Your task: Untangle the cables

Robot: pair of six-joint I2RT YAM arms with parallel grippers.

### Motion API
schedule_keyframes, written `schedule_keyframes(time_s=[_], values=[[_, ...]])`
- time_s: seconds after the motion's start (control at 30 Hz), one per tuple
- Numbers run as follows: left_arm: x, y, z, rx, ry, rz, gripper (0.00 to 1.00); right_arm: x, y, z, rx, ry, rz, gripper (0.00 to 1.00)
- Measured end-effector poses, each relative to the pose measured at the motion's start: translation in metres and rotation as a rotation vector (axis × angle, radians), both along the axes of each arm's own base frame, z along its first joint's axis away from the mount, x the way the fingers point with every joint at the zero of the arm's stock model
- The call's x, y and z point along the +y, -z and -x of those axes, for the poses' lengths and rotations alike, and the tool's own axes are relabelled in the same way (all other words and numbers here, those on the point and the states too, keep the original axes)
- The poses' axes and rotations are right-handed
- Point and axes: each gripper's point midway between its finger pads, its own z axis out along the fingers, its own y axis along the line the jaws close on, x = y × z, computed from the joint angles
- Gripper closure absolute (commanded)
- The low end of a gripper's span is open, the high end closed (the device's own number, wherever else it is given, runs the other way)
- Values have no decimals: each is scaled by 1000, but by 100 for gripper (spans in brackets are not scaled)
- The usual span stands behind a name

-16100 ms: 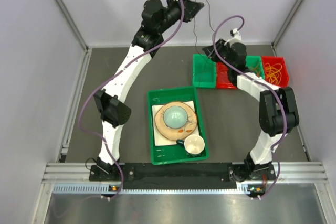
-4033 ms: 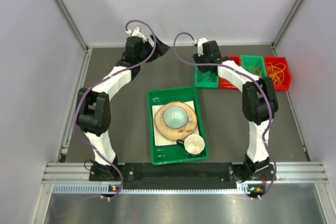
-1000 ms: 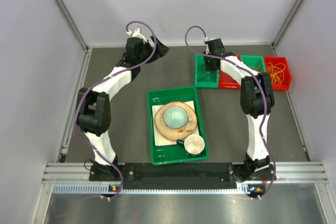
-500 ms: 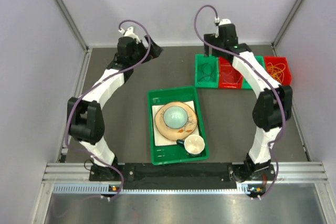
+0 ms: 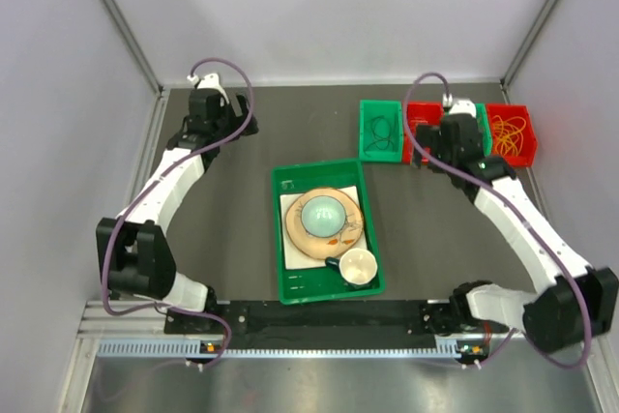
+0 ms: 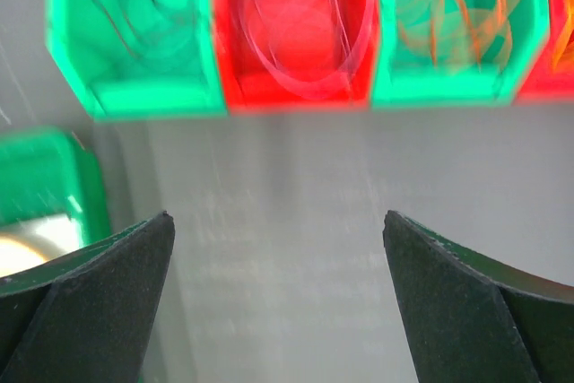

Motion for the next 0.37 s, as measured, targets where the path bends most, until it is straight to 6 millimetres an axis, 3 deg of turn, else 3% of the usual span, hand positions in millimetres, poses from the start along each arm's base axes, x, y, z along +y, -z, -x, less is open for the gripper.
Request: schedule_keyframes(time_s=[0.17,0.37], values=[[6,21,16,62,-9,-23,1,-13,15,41,-8,10,-7,1],[7,16,21,55,-8,-21,1,-19,14,48,-33,29,-3,1]])
